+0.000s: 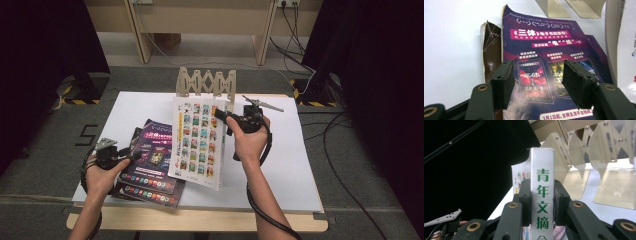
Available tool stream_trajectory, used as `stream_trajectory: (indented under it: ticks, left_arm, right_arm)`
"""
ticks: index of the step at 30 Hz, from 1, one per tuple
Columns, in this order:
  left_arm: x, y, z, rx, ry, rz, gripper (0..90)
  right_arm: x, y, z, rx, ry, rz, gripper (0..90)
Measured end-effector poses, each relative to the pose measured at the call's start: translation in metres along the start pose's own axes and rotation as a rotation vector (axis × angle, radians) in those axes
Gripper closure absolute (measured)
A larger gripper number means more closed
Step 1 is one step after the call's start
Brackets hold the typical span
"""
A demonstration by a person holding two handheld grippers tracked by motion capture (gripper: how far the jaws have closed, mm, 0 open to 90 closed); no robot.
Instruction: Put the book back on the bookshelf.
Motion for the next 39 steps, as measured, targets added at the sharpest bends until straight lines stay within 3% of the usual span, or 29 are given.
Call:
stream_trajectory:
  ticks: [14,29,39]
  left_arm:
    - [-0.002,0.002,0.005,0.001,-0.016,-0.005,41.6]
    - [0.001,-0.001,0.002,-0.003,-0.001,-0.012,41.7]
    - [0.004,-0.004,-0.001,-0.008,0.009,-0.021,41.7]
  right_arm:
    - [-0.013,0.008,-0.024,-0.072,-0.056,-0.012,74.4]
    - [-0.021,0.024,-0.041,-0.132,-0.117,-0.024,74.4]
    - [-0.028,0.043,-0.047,-0.185,-0.204,-0.079,74.4]
Point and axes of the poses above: each handheld gripper's, and its own axes: z roughly forward along the jaws, y roughly out of its top, x roughly to its left, the point moved 4 cm from there along z, roughly forward along the jaws, and after that the axes turned 14 degrees about -z, right-handed, at the moved point
